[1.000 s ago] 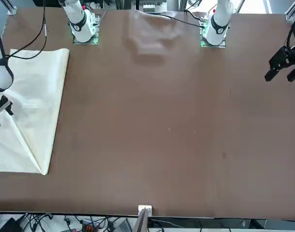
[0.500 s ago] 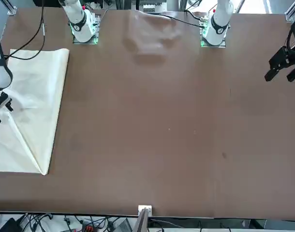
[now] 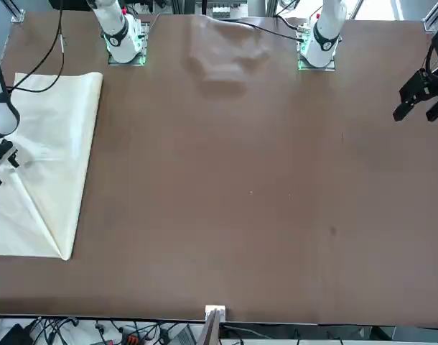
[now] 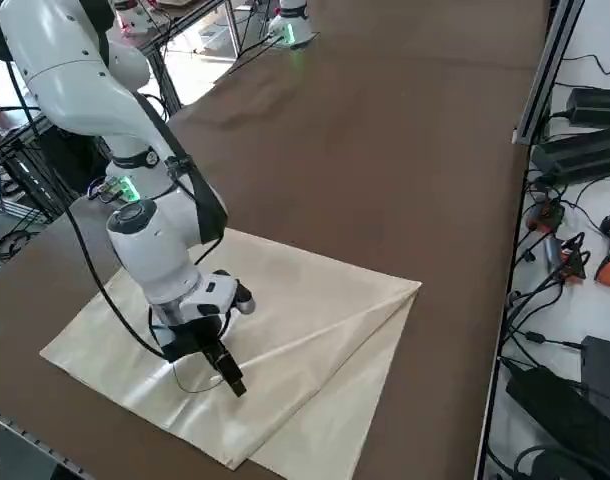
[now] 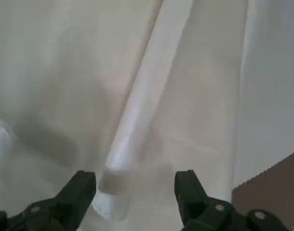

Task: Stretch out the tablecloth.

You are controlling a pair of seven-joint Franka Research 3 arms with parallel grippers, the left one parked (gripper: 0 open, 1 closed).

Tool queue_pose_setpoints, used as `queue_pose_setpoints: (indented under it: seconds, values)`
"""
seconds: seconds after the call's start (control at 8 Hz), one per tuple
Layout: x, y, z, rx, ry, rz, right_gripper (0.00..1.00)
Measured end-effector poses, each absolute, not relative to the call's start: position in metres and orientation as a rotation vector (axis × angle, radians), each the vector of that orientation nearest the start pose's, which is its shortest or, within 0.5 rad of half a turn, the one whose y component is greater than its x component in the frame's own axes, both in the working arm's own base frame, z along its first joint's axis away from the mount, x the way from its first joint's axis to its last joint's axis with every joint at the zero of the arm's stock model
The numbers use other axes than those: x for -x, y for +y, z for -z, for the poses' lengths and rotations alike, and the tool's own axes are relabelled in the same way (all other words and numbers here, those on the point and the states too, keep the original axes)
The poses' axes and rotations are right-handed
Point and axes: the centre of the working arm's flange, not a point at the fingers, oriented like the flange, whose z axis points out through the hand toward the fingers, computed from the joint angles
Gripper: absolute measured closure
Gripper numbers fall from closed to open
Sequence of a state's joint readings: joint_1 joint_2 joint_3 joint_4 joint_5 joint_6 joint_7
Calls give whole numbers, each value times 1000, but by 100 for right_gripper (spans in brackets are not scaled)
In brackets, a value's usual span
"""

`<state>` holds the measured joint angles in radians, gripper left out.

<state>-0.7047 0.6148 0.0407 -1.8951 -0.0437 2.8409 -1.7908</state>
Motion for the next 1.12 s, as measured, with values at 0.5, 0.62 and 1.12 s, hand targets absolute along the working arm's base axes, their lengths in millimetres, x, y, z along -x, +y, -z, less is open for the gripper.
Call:
queue_pose_setpoints:
  seconds: [0.5, 0.62, 1.12]
  values:
    - [-527, -401, -206, 2824, -1983, 201, 6]
    - [-527, -401, -206, 2814, -1998, 198, 14]
    - [-528, -403, -204, 2807, -2012, 197, 61]
